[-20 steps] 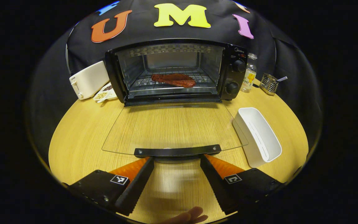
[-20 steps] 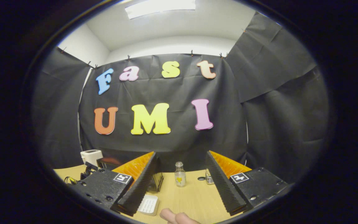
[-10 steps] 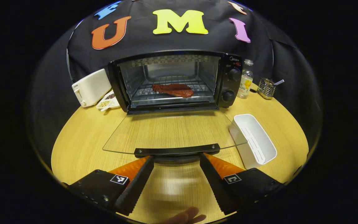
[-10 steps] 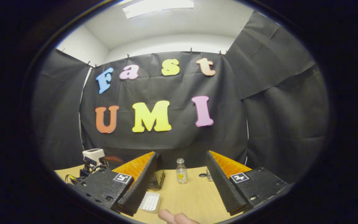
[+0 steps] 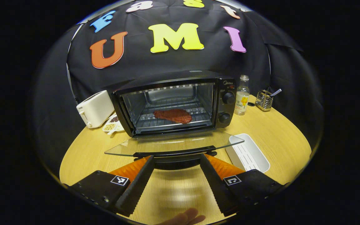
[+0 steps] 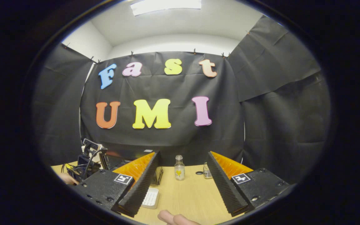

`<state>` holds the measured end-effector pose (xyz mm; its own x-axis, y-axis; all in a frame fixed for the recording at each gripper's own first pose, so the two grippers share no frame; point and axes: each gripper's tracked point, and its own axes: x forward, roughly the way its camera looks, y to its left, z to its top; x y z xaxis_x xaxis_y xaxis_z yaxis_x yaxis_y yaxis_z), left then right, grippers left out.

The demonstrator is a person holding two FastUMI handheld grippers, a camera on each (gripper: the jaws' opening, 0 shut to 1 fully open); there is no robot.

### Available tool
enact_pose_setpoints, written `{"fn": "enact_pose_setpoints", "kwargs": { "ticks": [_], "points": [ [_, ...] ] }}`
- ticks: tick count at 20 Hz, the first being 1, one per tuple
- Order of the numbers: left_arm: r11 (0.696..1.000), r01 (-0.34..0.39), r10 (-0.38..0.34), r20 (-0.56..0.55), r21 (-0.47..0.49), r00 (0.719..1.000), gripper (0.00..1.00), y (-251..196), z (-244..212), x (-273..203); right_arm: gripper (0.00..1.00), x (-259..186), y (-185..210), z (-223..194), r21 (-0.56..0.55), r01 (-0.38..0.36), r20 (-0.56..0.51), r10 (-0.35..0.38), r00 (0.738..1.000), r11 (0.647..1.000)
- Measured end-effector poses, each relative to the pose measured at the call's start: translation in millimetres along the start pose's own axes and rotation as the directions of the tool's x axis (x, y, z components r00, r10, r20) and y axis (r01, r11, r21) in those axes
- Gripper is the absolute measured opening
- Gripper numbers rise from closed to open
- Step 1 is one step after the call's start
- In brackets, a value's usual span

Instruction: Open the electric oven with the left hand, put the food in, and close the electric oven.

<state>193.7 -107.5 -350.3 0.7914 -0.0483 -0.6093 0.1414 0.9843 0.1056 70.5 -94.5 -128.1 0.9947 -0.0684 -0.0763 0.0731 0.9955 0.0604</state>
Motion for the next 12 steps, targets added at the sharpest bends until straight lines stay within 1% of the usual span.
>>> {"fn": "enact_pose_setpoints", "kwargs": {
  "ticks": [1, 2, 3, 4, 5, 6, 7, 10, 12],
  "points": [
    [1.000, -0.002, 0.002, 0.015, -0.002, 1.000, 0.95, 1.1, 6.4, 0.8, 0.96, -5.5, 0.0, 0.7, -0.007, 0.003, -0.002, -0.003, 1.000, 1.000],
    [1.000, -0.003, 0.003, 0.026, -0.006, 1.000, 0.97, 1.9, 12.0, -0.7, 1.00, -10.1, 0.0, 1.4, -0.013, 0.006, -0.004, -0.006, 1.000, 1.000],
    [1.000, -0.002, 0.002, 0.033, -0.011, 0.999, 0.97, 2.8, 17.4, -0.3, 1.00, -14.6, -0.2, 3.5, -0.017, 0.009, -0.003, -0.009, 1.000, 1.000],
    [1.000, -0.002, 0.003, 0.046, -0.016, 0.999, 0.96, 3.7, 22.4, -0.6, 0.96, -19.2, 0.3, 6.3, -0.021, 0.013, 0.002, -0.013, 1.000, 1.000],
    [1.000, -0.001, 0.002, 0.062, -0.016, 0.998, 0.96, 4.9, 29.4, -0.1, 0.96, -23.7, 0.5, 9.3, -0.028, 0.017, 0.008, -0.016, 1.000, 0.999],
    [1.000, -0.001, 0.002, 0.076, -0.013, 0.997, 0.96, 6.3, 35.0, 0.1, 0.96, -28.4, 0.3, 9.8, -0.040, 0.021, 0.009, -0.021, 1.000, 0.999],
    [1.000, 0.000, 0.001, 0.090, -0.012, 0.996, 0.96, 6.5, 42.2, 1.3, 1.00, -33.4, 0.6, 10.8, -0.047, 0.023, 0.010, -0.023, 1.000, 0.999],
    [1.000, 0.005, -0.002, 0.146, -0.025, 0.989, 0.96, 10.3, 66.6, 5.9, 1.00, -44.3, 3.5, 14.5, -0.052, 0.016, 0.006, -0.016, 1.000, 0.999],
    [1.000, 0.009, -0.004, 0.214, -0.025, 0.977, 0.97, 14.8, 88.5, 13.7, 1.00, -50.0, 2.9, 18.4, -0.060, 0.023, 0.008, -0.023, 1.000, 0.998]
  ]
}}
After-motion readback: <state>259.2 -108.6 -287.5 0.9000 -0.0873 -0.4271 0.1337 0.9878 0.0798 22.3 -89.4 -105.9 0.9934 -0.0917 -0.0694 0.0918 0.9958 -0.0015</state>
